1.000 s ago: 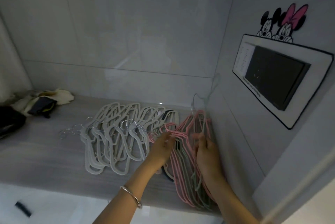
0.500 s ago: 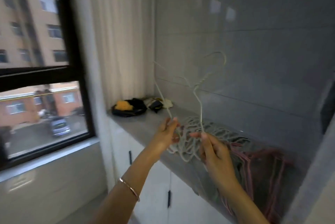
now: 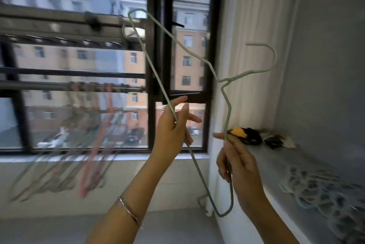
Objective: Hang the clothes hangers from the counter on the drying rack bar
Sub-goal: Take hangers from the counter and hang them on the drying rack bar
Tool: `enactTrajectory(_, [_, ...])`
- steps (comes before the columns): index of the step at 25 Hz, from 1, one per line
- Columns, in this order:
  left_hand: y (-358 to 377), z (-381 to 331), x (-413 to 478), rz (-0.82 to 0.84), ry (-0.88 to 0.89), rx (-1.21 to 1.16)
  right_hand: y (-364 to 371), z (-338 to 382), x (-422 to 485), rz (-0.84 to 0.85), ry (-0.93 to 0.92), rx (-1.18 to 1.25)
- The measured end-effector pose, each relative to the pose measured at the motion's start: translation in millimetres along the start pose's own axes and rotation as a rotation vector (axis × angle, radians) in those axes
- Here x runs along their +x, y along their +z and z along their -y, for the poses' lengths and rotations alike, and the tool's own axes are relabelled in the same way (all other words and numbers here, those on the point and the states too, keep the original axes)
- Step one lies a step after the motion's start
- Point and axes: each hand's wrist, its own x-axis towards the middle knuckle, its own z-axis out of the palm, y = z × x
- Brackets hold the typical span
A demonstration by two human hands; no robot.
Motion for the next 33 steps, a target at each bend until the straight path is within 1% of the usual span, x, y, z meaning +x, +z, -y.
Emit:
enactTrajectory(3, [-74.7,-21.5,-19.8,-0.143,0.012,0.104,68.3,8.0,-6.6,0.133,0.023,0.106])
enactTrajectory(7, [-177.2,-35.7,-49.3,-0.275,-0.024,0.159,163.6,14.9,-21.5,0.298,0.017,0.219])
enactTrajectory(9, [-227.6,-35.0,-59.9,-0.312,-0.061,0.167,210.7,17.5,-30.0,0.364,0.036,0.272])
enactTrajectory(11, [-275.7,-31.5,-69.0,-0.347,-0.131,0.176,256.6,19.2,-37.6,0.416,0.065,0.293])
enactTrajectory(15, [-361.3,-10.4,-76.9,-0.335,-0.382,0.171,339.5,18.6,-44.0,0.46,0.09,0.272])
enactTrajectory(17, [-395.4,3.7,-70.6,-0.303,-0.495,0.184,373.3,15.4,-40.8,0.445,0.114,0.211])
enactTrajectory(19, [-419.7,12.4,-58.5,-0.256,-0.578,0.182,398.4,10.2,-34.1,0.39,0.167,0.176])
enactTrajectory(22, [-438.7,22.5,-34.1,-0.172,-0.634,0.124,421.4,2.2,-16.2,0.27,0.252,0.161])
enactTrajectory(25, [-441.3,35.7,-9.6,-0.109,-0.693,-0.054,431.1,-3.1,7.2,0.142,0.298,0.079])
enactTrajectory(28, [-433.5,50.4,14.8,-0.057,-0.751,-0.239,436.6,-4.9,32.5,0.05,0.308,-0.027])
enactTrajectory(30, [-425.2,56.0,27.9,-0.037,-0.777,-0.347,438.2,-7.9,48.2,0.018,0.303,-0.121])
enactTrajectory(33, [-412.4,70.4,39.0,-0.008,-0.847,-0.415,436.1,-19.4,62.2,0.01,0.285,-0.291])
